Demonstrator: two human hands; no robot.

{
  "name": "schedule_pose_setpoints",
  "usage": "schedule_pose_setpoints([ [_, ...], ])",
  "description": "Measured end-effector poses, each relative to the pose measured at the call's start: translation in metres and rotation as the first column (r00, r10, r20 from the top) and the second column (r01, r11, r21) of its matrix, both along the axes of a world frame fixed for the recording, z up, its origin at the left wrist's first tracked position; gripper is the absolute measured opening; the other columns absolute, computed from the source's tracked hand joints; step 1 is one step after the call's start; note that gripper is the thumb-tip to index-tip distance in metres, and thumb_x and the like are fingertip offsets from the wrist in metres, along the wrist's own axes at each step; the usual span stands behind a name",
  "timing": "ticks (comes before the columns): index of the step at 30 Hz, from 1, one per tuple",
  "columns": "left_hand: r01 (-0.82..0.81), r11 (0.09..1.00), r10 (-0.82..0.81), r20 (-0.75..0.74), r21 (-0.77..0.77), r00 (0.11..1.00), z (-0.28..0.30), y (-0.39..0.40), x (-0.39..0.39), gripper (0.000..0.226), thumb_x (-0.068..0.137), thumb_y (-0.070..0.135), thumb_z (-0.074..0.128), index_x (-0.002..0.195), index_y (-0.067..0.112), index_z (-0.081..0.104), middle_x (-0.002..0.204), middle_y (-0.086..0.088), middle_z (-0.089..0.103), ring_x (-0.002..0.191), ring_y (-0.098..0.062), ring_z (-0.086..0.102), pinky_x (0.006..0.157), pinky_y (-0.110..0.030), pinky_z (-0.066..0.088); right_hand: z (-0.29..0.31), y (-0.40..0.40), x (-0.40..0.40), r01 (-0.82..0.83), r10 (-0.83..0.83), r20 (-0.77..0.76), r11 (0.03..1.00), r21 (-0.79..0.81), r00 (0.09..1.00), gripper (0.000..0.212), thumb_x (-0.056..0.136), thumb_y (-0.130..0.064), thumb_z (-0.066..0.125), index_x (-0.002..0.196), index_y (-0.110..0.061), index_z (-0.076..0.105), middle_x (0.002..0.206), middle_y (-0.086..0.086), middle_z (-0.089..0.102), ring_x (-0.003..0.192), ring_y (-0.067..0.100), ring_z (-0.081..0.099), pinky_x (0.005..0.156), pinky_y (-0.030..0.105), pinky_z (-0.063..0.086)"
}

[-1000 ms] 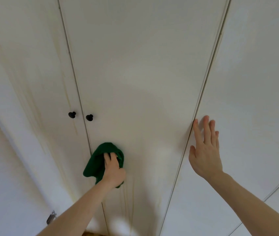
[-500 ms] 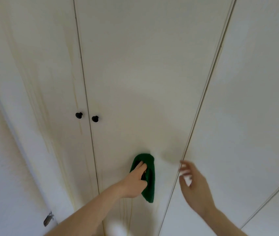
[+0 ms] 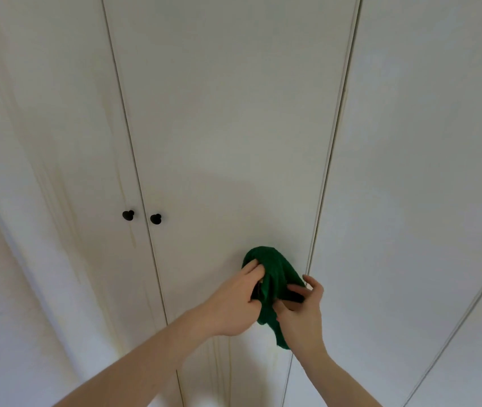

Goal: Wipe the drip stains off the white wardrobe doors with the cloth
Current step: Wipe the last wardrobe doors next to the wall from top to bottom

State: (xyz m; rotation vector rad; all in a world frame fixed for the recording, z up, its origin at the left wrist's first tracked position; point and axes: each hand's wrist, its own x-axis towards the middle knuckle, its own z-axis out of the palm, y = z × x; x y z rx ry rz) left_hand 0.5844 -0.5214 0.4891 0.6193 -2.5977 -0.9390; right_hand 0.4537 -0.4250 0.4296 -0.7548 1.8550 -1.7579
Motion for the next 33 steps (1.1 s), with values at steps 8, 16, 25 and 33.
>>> schedule_pose_setpoints([
  [8,0.049,0.999,-0.050,0.048,0.016,0.998,0.013,0.012,0.000,0.018,0.085,0.007,0.043,0.095,0.017,0.053,0.096,0.005,0.052,0.085,-0.016,0.054,0.081,-0.046,0.052,0.006,-0.006,0.015,0.012,-0.013,0.068,1.000,0.016,0.998,0.035,0.087,0.003,0.066,0.104,-0.027,0.063,0.092,0.009,0.071,0.081,0.027,0.071,0.061,0.032,0.062],
  [16,-0.204,0.942,0.216,0.015,-0.264,0.976,0.052,-0.051,0.053,0.039,0.090,0.017,0.055,0.118,0.040,0.068,0.129,0.022,0.061,0.115,0.003,0.056,0.103,-0.033,0.047,0.030,-0.010,-0.033,0.147,-0.141,0.242,0.989,-0.010,0.960,0.037,0.089,0.009,0.042,0.097,-0.011,0.072,0.086,0.015,0.069,0.076,0.028,0.064,0.062,0.035,0.056],
  [25,-0.584,0.546,0.536,-0.285,-0.600,0.794,0.058,-0.143,0.106,0.027,0.093,0.017,0.063,0.120,0.016,0.070,0.118,-0.001,0.063,0.105,-0.027,0.059,0.087,-0.042,0.051,0.048,-0.019,-0.039,0.409,-0.368,0.392,0.912,-0.022,0.843,0.029,0.093,0.001,0.049,0.113,-0.017,0.059,0.092,0.006,0.064,0.071,0.022,0.055,0.061,0.034,0.049],
  [33,-0.645,0.580,0.559,-0.333,-0.497,0.759,0.042,-0.158,0.110,0.011,0.097,0.016,0.063,0.100,0.018,0.074,0.097,0.004,0.062,0.091,-0.023,0.059,0.072,-0.037,0.051,0.061,-0.035,-0.043,0.458,-0.381,0.469,0.887,-0.056,0.796,0.026,0.095,-0.005,0.048,0.103,-0.019,0.069,0.078,0.001,0.058,0.066,0.017,0.047,0.059,0.029,0.042],
])
